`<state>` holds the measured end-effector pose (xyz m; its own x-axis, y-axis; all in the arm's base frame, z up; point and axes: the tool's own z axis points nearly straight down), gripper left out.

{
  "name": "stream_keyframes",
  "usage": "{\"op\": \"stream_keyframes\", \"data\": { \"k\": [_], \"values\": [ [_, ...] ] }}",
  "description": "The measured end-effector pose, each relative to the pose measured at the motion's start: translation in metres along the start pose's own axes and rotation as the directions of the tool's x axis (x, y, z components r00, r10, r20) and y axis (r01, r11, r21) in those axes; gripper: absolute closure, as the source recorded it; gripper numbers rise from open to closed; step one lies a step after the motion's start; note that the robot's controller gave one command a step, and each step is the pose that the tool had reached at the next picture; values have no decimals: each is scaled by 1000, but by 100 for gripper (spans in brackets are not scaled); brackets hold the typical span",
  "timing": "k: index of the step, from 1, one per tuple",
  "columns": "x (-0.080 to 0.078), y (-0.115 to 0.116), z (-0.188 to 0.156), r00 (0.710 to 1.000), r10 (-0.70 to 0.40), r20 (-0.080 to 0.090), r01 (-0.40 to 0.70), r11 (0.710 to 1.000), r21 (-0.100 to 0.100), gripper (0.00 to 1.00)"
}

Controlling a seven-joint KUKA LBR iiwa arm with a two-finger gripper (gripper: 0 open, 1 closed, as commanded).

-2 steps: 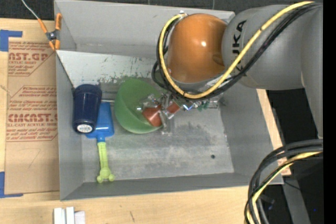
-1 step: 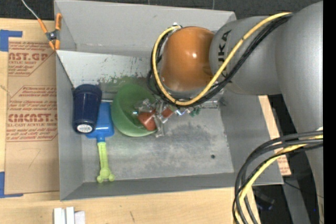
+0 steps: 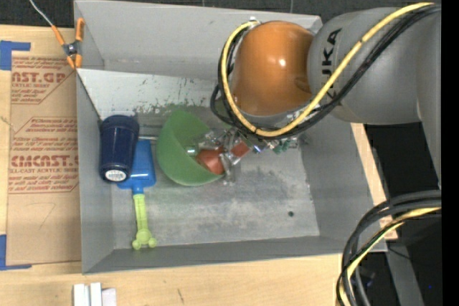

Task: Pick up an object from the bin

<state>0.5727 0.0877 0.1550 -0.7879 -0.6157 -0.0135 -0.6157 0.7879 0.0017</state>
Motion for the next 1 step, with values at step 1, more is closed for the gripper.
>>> {"op": "stream_keyframes", "data": {
  "k": [1],
  "values": [
    [-9, -10, 45, 1000, -4, 18, 4, 1000, 7, 100]
  ]
}}
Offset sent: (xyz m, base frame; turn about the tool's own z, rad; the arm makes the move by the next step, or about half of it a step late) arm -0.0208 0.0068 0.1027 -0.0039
